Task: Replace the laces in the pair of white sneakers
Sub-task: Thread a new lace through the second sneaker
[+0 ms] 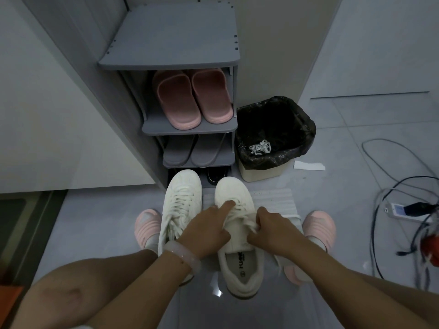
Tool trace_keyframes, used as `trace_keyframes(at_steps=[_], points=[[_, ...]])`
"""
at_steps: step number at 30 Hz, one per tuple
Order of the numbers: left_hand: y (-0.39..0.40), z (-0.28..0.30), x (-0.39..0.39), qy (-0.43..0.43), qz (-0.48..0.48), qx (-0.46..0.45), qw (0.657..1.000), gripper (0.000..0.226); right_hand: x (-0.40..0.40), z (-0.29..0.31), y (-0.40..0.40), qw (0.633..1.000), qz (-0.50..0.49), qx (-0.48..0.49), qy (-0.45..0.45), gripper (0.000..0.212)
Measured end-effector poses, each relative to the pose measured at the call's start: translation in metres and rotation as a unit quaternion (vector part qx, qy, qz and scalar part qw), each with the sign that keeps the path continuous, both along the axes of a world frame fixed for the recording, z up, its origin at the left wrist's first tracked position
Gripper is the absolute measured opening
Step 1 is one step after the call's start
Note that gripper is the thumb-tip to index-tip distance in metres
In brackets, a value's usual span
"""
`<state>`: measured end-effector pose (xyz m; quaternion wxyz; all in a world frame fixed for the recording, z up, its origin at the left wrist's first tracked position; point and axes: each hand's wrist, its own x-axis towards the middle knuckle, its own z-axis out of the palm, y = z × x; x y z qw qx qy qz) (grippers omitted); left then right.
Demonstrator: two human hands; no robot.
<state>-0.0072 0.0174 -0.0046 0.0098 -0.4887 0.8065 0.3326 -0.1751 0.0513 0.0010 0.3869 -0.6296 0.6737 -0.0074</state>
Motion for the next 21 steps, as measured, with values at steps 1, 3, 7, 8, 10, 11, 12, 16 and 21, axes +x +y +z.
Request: trace_keyframes(at_steps=[1, 3, 7, 8, 10, 11, 12, 16, 21], points=[[0.001, -0.001, -0.002, -0.021, -0.016, -0.033, 0.999, 0.058, 0.0, 0.0, 0.0, 1.0, 0.001, 0.001, -0.011, 0.028], [0.003, -0.003, -0.008, -0.047, -0.027, -0.091, 0.994, 0.046, 0.0, 0.001, 0.002, 0.999, -0.003, -0.013, -0.029, 0.03], [0.002, -0.006, -0.021, 0.014, 0.047, -0.141, 0.989, 0.021, 0.009, 0.003, 0.007, 0.993, 0.018, -0.098, -0.061, 0.022], [0.001, -0.006, -0.023, 0.025, 0.066, -0.142, 0.987, 0.019, 0.01, 0.004, 0.006, 0.992, 0.024, -0.108, -0.067, 0.019], [-0.003, -0.005, -0.026, 0.016, 0.086, -0.12, 0.989, 0.018, 0.009, 0.007, 0.003, 0.994, 0.021, -0.081, -0.075, 0.015], [-0.004, -0.004, -0.026, -0.011, 0.074, -0.106, 0.992, 0.019, 0.007, 0.009, 0.001, 0.995, 0.014, -0.049, -0.086, 0.015], [-0.005, -0.003, -0.026, -0.043, 0.052, -0.09, 0.994, 0.022, 0.006, 0.011, -0.001, 0.995, 0.005, -0.018, -0.1, 0.016], [-0.011, 0.008, -0.022, -0.045, 0.033, 0.019, 0.998, 0.027, 0.004, 0.015, -0.003, 0.993, -0.038, -0.037, -0.104, 0.011], [-0.009, 0.031, -0.023, 0.048, 0.069, 0.189, 0.978, 0.019, 0.001, 0.016, -0.006, 0.994, -0.05, -0.048, -0.085, 0.012]])
